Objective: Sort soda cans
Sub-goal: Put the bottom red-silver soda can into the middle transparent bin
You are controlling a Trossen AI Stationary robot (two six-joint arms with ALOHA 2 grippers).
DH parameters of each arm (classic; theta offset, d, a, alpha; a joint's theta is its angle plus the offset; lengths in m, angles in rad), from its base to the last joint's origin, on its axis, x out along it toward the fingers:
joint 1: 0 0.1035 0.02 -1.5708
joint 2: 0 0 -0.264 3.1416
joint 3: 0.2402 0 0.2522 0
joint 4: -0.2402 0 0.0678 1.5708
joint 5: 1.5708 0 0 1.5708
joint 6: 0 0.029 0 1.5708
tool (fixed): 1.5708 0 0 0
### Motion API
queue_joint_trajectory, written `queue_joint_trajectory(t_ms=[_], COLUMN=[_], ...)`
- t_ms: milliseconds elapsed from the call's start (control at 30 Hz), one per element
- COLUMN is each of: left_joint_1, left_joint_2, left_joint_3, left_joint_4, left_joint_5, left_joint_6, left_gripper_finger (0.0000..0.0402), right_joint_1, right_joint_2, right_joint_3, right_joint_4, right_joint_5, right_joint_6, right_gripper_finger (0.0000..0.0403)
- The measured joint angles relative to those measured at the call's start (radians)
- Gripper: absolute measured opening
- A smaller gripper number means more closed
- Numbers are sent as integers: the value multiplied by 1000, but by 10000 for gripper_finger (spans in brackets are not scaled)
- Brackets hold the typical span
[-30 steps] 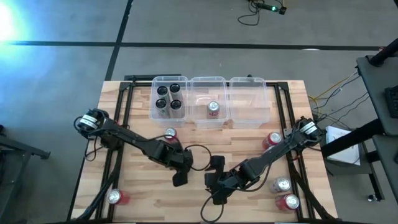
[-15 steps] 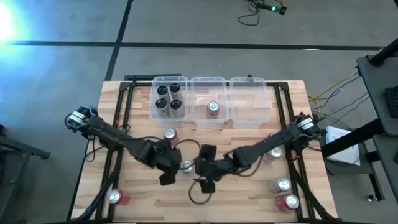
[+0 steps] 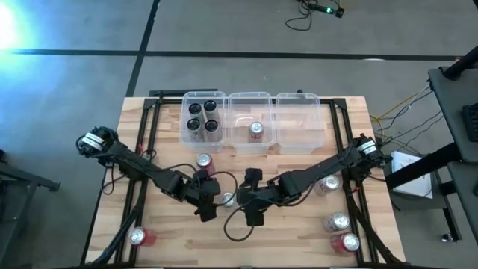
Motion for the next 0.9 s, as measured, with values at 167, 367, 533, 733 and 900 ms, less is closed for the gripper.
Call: queue_joint_trajectory(t_ms=[167, 367, 533, 733, 900], left_joint_1=[7, 22, 23, 11, -27], left_joint_2=[63, 173, 238, 209, 147], left_joint_3=[4, 72, 153, 165, 157], left_joint_4=[167, 227, 222, 110, -105], left_joint_5=[-51, -112, -161, -138, -138], left_joint_6=[38, 92, 132, 101, 1], left_gripper_finger=[320, 320, 320, 320, 318], right_joint_1=[0, -6, -21, -48, -67], right_joint_2=[0, 0, 0, 9, 46], right_joint_3=[-7, -7, -9, -12, -10], right_joint_4=[-21, -61, -70, -32, 32], right_joint_5=[0, -1, -2, -9, -34], right_joint_6=[-5, -16, -16, -31, -32], right_gripper_finger=[368, 368, 368, 368, 368])
